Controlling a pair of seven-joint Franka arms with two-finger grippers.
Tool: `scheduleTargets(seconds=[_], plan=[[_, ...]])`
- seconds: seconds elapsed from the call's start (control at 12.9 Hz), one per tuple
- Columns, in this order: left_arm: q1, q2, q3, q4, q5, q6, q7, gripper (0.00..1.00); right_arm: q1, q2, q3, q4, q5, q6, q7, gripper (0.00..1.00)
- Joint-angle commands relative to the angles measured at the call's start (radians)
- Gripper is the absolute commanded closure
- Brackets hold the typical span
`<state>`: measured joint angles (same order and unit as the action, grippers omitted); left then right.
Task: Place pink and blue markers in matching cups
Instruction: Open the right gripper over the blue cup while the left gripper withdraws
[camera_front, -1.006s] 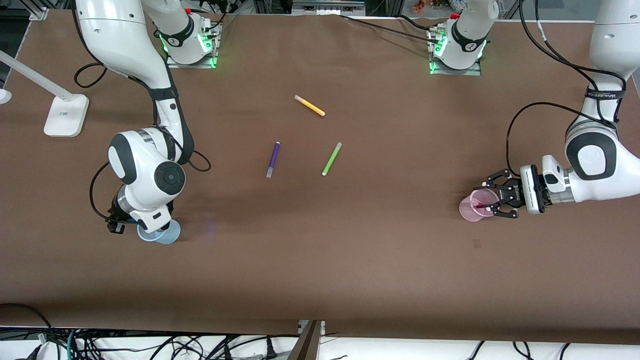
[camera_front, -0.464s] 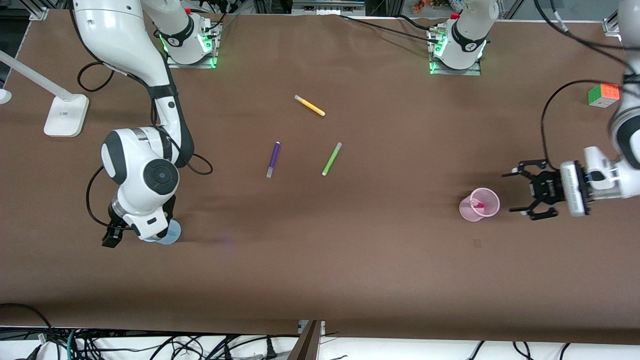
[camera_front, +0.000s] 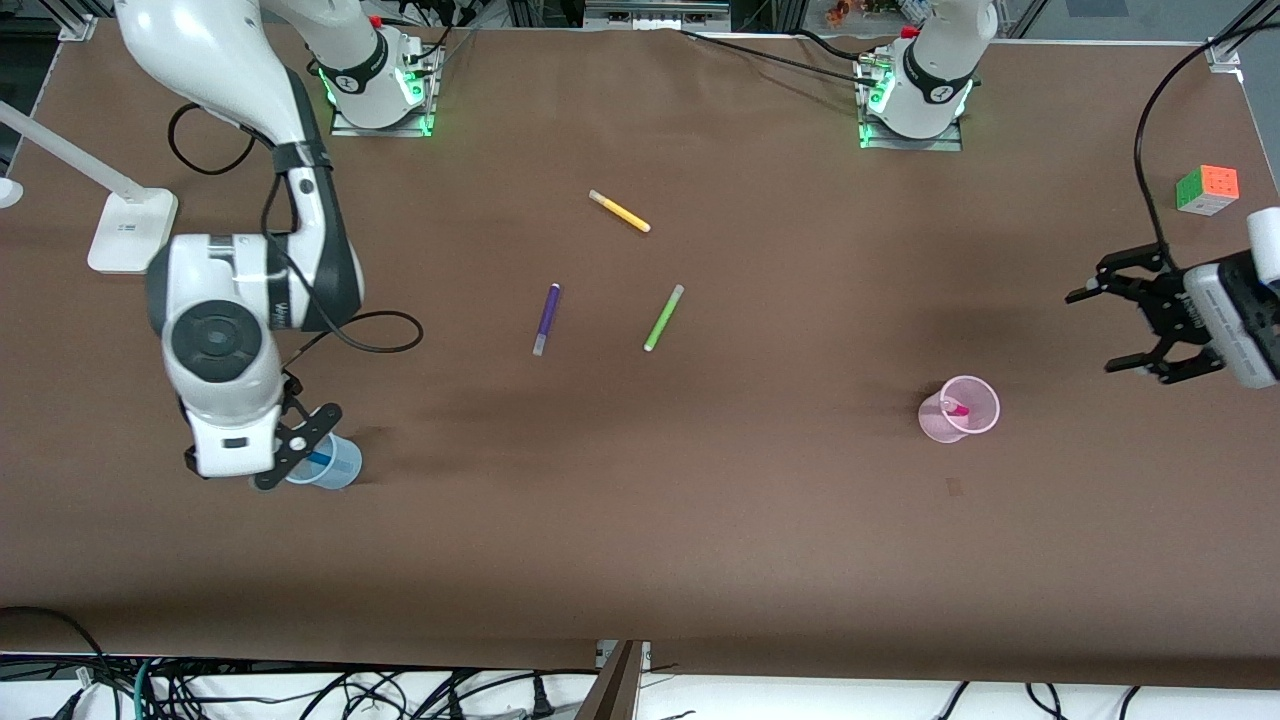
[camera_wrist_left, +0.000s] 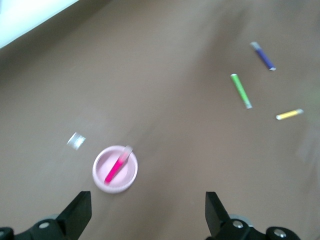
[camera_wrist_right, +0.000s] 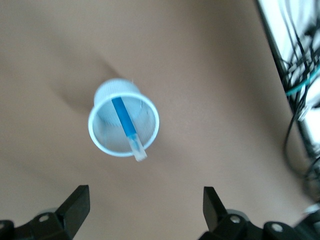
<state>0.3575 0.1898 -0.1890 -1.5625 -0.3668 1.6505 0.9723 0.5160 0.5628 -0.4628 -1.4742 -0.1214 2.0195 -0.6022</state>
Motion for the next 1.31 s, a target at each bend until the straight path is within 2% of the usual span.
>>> scheduleTargets(seconds=[0.0,0.15,0.31,0.46,0.7,0.93,1.08,1.16,1.24], plan=[[-0.009,0.022,-0.007,0.143,0.063,-0.103,-0.359,0.00,-0.001,-0.069,-0.025,-0.005,0.136,-0.098,0.181,0.00],[-0.011,0.022,-0.009,0.196,0.069,-0.150,-0.544,0.00,-0.002,-0.098,-0.045,0.047,0.192,-0.197,0.318,0.00],[-0.058,0.022,-0.010,0.229,0.184,-0.204,-0.679,0.00,-0.002,-0.103,-0.085,0.101,0.264,-0.322,0.433,0.00],[-0.150,0.022,-0.010,0.262,0.284,-0.273,-0.762,0.00,-0.002,-0.112,-0.135,0.152,0.333,-0.421,0.478,0.00],[-0.178,0.019,-0.017,0.266,0.296,-0.340,-0.897,0.00,-0.002,-0.138,-0.151,0.186,0.339,-0.520,0.483,0.00],[-0.181,0.011,-0.023,0.251,0.301,-0.380,-0.911,0.00,-0.001,-0.146,-0.158,0.195,0.338,-0.612,0.486,0.00],[-0.181,0.010,-0.026,0.248,0.307,-0.387,-0.914,0.00,-0.008,-0.168,-0.136,0.213,0.333,-0.625,0.487,0.00],[-0.189,0.010,-0.027,0.245,0.322,-0.399,-0.922,0.00,-0.036,-0.197,-0.097,0.209,0.330,-0.630,0.486,0.00],[-0.201,0.010,-0.030,0.245,0.327,-0.402,-0.926,0.00,-0.116,-0.224,0.002,0.201,0.327,-0.633,0.486,0.00]])
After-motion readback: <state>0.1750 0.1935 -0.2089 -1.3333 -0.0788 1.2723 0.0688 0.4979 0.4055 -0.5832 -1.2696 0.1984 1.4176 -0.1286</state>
